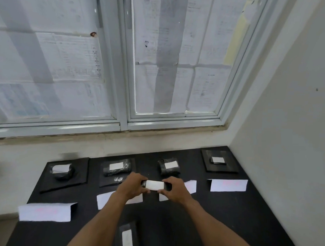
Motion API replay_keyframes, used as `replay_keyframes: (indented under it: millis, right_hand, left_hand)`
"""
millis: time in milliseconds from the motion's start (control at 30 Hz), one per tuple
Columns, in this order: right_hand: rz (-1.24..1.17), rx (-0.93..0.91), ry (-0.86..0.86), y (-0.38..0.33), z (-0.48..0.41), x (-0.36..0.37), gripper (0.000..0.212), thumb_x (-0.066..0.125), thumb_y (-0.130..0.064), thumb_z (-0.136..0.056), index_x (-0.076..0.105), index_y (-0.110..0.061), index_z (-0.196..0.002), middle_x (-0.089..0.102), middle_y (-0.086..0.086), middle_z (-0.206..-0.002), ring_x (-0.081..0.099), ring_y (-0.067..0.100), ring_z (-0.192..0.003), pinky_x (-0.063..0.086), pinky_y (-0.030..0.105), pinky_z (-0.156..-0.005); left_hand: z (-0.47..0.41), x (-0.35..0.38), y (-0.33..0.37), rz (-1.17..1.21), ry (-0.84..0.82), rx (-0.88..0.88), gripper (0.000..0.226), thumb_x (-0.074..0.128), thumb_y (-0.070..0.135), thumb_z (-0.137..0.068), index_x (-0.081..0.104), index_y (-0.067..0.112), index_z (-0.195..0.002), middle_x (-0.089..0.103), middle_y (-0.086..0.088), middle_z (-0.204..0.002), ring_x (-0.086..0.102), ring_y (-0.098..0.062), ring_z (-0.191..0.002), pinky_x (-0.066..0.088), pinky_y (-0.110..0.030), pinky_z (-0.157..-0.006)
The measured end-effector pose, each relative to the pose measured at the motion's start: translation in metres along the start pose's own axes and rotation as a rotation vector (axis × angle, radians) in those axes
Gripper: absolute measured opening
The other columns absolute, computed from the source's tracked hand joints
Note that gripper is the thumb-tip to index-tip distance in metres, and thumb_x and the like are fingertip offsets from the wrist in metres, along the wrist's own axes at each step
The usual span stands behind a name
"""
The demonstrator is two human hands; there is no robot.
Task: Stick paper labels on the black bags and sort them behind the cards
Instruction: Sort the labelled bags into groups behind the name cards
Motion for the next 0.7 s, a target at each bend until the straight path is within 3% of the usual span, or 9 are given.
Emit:
replay_keyframes:
  millis: [100,200,267,367,400,467,533,633,700]
  right_hand:
    - [-0.035,0.014,-0.025,0.019,-0.030,-0.013,0.081,0.078,-0.057,-0.065,0.052,-0.020,-0.132,0.059,-0.001,-0.125,0.055,0.010,-0.109,0.046,0.023,-0.096]
    - [-0.099,0.082,-0.016,0.049,-0.063,-0.028,0.117,0.079,-0.069,-0.047,0.030,-0.029,-0.146,0.042,-0.011,-0.134,0.041,0.007,-0.123,0.038,0.027,-0.107]
    - [-0.101,0.163,-0.040,0.081,-0.092,-0.036,0.117,0.084,-0.050,-0.055,0.018,-0.033,-0.150,0.030,-0.008,-0.142,0.030,0.011,-0.132,0.032,0.029,-0.111]
    - [0.153,0.201,-0.180,0.113,-0.138,-0.032,0.106,0.071,-0.014,-0.074,0.001,-0.033,-0.151,-0.001,0.001,-0.160,0.003,0.026,-0.146,0.025,0.045,-0.115]
    - [0.247,0.200,-0.251,0.116,-0.143,-0.025,0.104,0.068,-0.012,-0.076,-0.002,-0.033,-0.151,-0.009,0.000,-0.160,-0.003,0.028,-0.147,0.022,0.051,-0.115]
    - [0.346,0.164,-0.378,0.121,-0.167,-0.009,0.101,0.068,-0.015,-0.079,-0.001,-0.030,-0.151,-0.015,-0.001,-0.159,-0.009,0.030,-0.147,0.017,0.059,-0.114]
    - [0.411,0.141,-0.469,0.125,-0.181,0.004,0.099,0.069,-0.013,-0.080,0.003,-0.027,-0.151,-0.012,0.000,-0.160,-0.009,0.033,-0.146,0.015,0.063,-0.112]
    - [0.519,0.111,-0.489,0.135,-0.197,0.009,0.094,0.069,-0.005,-0.079,0.010,-0.023,-0.151,-0.001,0.006,-0.160,-0.001,0.039,-0.145,0.019,0.063,-0.111]
    - [0.594,0.079,-0.478,0.143,-0.204,0.007,0.098,0.071,-0.009,-0.077,0.007,-0.020,-0.151,0.004,0.011,-0.158,0.006,0.043,-0.143,0.020,0.063,-0.110]
  left_hand:
    - [-0.032,-0.003,-0.004,0.032,0.041,-0.046,0.028,0.078,0.034,-0.072,0.074,0.019,-0.096,0.070,0.003,-0.082,0.061,-0.011,-0.073,0.048,-0.025,-0.068]
    - [-0.059,-0.005,-0.021,0.079,0.108,-0.157,0.015,0.077,0.032,-0.073,0.072,0.022,-0.083,0.068,0.003,-0.073,0.057,-0.006,-0.063,0.042,-0.017,-0.058]
    - [-0.081,0.000,-0.034,0.116,0.141,-0.249,0.011,0.076,0.030,-0.074,0.066,0.026,-0.075,0.060,0.006,-0.064,0.050,-0.001,-0.055,0.036,-0.010,-0.050]
    - [-0.102,0.006,-0.057,0.118,0.135,-0.369,0.014,0.078,0.030,-0.073,0.070,0.020,-0.078,0.058,0.004,-0.065,0.057,-0.009,-0.062,0.033,-0.011,-0.052]
    - [-0.101,0.009,-0.063,0.105,0.126,-0.405,0.025,0.079,0.029,-0.071,0.073,0.012,-0.087,0.065,-0.002,-0.074,0.062,-0.015,-0.071,0.037,-0.013,-0.057]
    - [-0.116,0.015,-0.076,0.120,0.097,-0.450,0.062,0.079,0.035,-0.061,0.070,0.001,-0.112,0.066,-0.020,-0.118,0.066,-0.028,-0.100,0.044,-0.020,-0.078]
    - [-0.125,0.015,-0.079,0.095,0.125,-0.457,0.091,0.065,0.052,-0.048,0.062,-0.001,-0.122,0.035,-0.023,-0.148,0.052,-0.036,-0.127,0.039,-0.025,-0.096]
    - [-0.145,0.025,-0.084,0.090,0.108,-0.461,0.068,0.060,0.057,-0.047,0.070,0.039,-0.111,0.015,-0.013,-0.156,0.028,-0.035,-0.143,0.031,-0.033,-0.109]
    - [-0.160,0.038,-0.094,0.074,0.112,-0.491,0.079,0.070,0.049,-0.056,0.062,0.018,-0.128,0.014,-0.014,-0.157,0.025,-0.036,-0.144,0.030,-0.036,-0.110]
Point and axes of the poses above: each hand's wrist, its own z-axis away from the middle knuckle, its own x-axis out of the palm, y = z × x, the point moved 6 cm from there along -z, towards the middle knuckle
